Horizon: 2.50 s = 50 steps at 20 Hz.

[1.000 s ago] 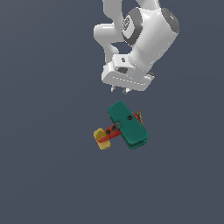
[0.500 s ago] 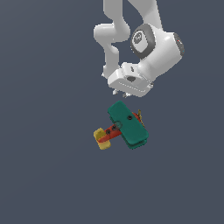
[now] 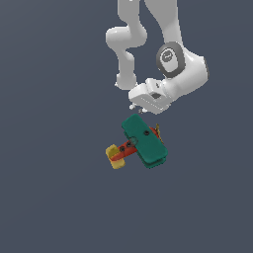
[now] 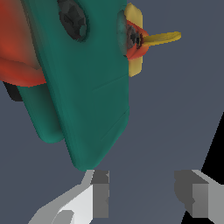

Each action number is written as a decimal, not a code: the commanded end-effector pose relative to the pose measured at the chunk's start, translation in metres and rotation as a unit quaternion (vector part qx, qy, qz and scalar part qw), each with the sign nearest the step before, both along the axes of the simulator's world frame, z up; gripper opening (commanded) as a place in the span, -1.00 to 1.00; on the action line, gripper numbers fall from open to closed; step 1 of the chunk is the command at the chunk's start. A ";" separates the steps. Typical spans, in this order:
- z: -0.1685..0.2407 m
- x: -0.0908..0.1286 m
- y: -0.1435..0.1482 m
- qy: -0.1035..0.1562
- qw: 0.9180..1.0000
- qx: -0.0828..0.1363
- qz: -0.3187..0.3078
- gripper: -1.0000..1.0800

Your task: Pick up the object and move it to a goal position.

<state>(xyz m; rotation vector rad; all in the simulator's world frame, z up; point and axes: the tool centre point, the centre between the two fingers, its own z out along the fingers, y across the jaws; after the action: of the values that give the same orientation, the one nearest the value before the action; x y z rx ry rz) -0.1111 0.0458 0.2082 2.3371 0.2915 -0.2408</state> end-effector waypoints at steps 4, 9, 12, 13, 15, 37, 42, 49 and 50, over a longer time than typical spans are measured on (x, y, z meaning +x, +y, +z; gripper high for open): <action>-0.012 -0.004 0.004 -0.006 0.998 -0.050 0.021 0.23; -0.022 -0.007 0.008 -0.015 0.994 -0.094 0.044 0.23; -0.027 -0.008 0.010 -0.022 0.991 -0.119 0.058 0.23; -0.029 -0.008 0.011 -0.024 0.990 -0.126 0.062 0.23; -0.031 -0.009 0.013 -0.029 0.987 -0.140 0.071 0.23; -0.045 -0.012 0.014 -0.051 0.974 -0.196 0.100 0.23; -0.048 -0.014 0.009 -0.052 0.974 -0.199 0.096 0.23; -0.049 -0.013 0.013 -0.059 0.969 -0.213 0.109 0.23; -0.050 -0.013 0.013 -0.061 0.968 -0.216 0.111 0.23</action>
<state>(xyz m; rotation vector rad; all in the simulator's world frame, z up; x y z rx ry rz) -0.1243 0.0670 0.1683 1.8718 0.3920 -0.0285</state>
